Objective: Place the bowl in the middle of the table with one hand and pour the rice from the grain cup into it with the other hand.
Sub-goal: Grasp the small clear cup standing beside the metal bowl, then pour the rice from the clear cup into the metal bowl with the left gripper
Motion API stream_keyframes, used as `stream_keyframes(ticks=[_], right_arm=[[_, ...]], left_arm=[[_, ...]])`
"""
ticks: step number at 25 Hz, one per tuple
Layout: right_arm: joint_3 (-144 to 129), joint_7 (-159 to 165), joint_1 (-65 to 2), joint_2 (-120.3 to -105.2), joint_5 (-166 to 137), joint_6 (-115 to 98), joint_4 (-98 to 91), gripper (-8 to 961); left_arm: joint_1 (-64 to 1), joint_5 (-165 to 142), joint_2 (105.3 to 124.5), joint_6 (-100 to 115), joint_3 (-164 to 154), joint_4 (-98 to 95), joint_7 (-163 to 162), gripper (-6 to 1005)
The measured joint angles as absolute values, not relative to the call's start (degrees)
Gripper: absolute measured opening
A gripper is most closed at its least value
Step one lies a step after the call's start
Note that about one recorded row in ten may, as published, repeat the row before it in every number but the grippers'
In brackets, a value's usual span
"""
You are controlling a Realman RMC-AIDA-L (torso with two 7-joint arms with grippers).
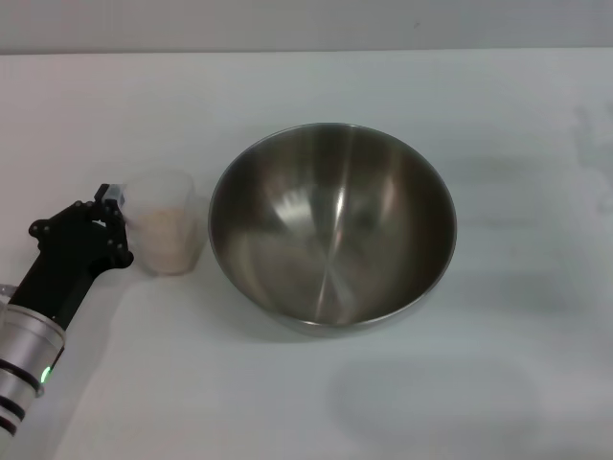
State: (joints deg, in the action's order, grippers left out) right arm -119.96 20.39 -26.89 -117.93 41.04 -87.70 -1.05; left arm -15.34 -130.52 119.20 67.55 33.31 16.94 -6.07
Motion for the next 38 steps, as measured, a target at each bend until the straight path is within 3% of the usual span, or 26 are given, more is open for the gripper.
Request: stream_keyframes(ticks=[14, 38], right_arm=[[-120.0, 19.1, -27.1, -117.88, 41.1, -88.1, -1.2, 517], [-119.9, 17.5, -27.0, -117.89, 41.5, -87.7, -1.2, 528]], left_arm=[[-19.6, -130.6, 119.18, 74.3, 34.1, 20.0, 16.4, 28], [-26.6, -131.1, 119.18, 80.5, 19.3, 21.1, 95.7, 31]])
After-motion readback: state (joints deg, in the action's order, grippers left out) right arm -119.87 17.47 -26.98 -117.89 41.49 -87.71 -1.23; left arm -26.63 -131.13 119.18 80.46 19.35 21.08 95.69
